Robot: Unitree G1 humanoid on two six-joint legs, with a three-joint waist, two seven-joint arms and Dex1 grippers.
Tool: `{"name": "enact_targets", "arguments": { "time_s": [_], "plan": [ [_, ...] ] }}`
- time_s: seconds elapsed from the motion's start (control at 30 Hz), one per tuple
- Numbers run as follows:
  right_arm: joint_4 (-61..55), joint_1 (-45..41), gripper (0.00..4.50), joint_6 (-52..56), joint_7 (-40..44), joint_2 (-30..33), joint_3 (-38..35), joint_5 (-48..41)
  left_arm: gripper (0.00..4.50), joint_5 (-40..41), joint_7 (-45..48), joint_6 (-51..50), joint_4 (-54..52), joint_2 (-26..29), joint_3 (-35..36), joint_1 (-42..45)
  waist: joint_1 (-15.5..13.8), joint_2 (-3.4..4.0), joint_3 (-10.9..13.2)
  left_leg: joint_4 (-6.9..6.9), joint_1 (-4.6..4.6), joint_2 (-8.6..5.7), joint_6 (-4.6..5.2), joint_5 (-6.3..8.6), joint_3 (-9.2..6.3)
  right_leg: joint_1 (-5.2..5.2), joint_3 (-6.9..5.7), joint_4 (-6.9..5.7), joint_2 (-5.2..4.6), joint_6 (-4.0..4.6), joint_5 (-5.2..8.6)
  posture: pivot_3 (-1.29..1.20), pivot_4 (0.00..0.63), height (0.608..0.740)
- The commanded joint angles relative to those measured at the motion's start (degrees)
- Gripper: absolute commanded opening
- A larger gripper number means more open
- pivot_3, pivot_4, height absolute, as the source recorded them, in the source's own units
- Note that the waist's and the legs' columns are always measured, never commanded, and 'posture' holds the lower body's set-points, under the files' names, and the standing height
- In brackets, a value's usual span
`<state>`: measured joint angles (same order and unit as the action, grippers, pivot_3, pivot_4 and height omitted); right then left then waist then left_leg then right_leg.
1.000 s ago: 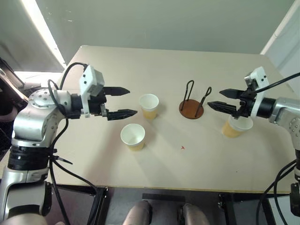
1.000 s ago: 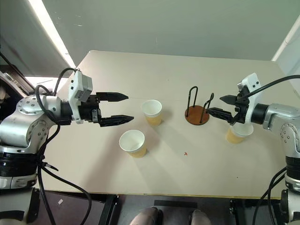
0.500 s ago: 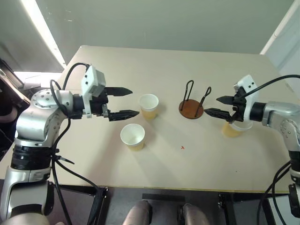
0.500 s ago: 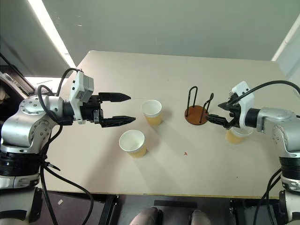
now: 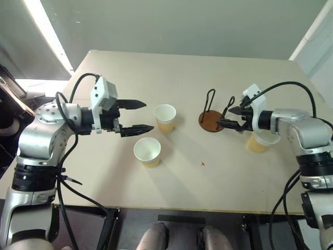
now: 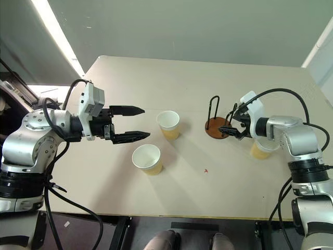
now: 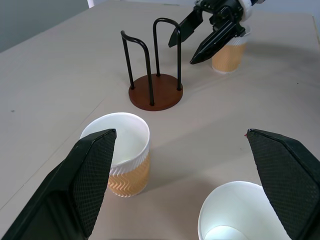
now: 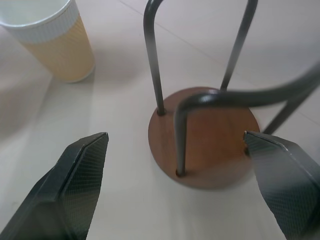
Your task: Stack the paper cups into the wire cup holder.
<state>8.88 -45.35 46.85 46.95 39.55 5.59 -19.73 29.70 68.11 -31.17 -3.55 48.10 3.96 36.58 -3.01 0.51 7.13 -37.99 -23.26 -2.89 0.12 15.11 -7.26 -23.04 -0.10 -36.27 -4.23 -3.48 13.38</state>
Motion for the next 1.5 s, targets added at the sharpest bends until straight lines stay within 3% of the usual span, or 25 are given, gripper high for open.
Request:
{"name": "enact_targets", "arguments": {
  "time_s": [0.03,0.17,0.53,0.9,1.2,1.5],
  "plan": [
    [0.33,-1.45,4.49,-0.94,-1.12,-1.00,-0.98,1.13,4.50,0.77,-0.38,0.53,-2.01,0.96,2.19,-0.33,-0.01,0.00,0.00,0.01,0.00,0.00,0.00,0.00,0.00,-0.01,0.00,0.00,0.00,0.00,0.00,0.00,0.150,0.740],
    [0.94,-1.60,3.97,-0.60,-1.97,-2.07,-1.96,1.60,4.50,0.87,-0.36,0.35,-2.34,1.29,2.33,-0.82,-0.02,0.00,0.00,0.00,-0.02,0.00,0.00,0.00,0.00,-0.01,0.00,0.00,0.00,0.00,0.00,0.00,0.150,0.740],
    [-1.63,-0.69,0.08,-0.26,-0.53,-1.89,-3.33,0.13,4.50,2.12,0.64,-0.98,-4.08,1.97,2.07,-2.13,-0.02,0.00,0.00,0.00,-0.05,0.00,-0.01,0.01,0.01,-0.06,0.00,-0.01,0.00,0.01,0.00,0.00,0.150,0.740],
    [-23.36,9.77,0.03,-2.49,17.87,13.97,-1.82,-4.42,4.50,9.03,3.85,-6.92,-14.32,6.39,2.96,-8.82,-0.16,0.00,0.00,-0.06,-0.46,0.08,-0.05,0.03,0.11,-0.39,-0.01,0.08,0.02,0.00,0.00,0.00,0.150,0.740],
    [-33.16,15.87,0.03,-0.87,20.96,17.37,-1.17,-7.74,4.50,11.03,7.45,-7.89,-15.52,8.72,1.24,-7.94,-0.01,-0.03,0.01,-0.08,-0.11,0.16,-0.07,0.02,0.27,-0.22,0.11,-0.14,0.03,0.03,0.01,0.00,0.150,0.740],
    [-32.35,17.15,0.03,-3.57,20.24,17.27,2.69,-4.25,4.50,10.74,6.86,-8.57,-15.56,8.49,0.37,-6.33,0.00,-0.03,0.01,-0.09,-0.11,0.18,-0.07,0.02,0.28,-0.23,0.11,-0.24,0.03,0.02,0.01,0.00,0.150,0.740]
  ]
}}
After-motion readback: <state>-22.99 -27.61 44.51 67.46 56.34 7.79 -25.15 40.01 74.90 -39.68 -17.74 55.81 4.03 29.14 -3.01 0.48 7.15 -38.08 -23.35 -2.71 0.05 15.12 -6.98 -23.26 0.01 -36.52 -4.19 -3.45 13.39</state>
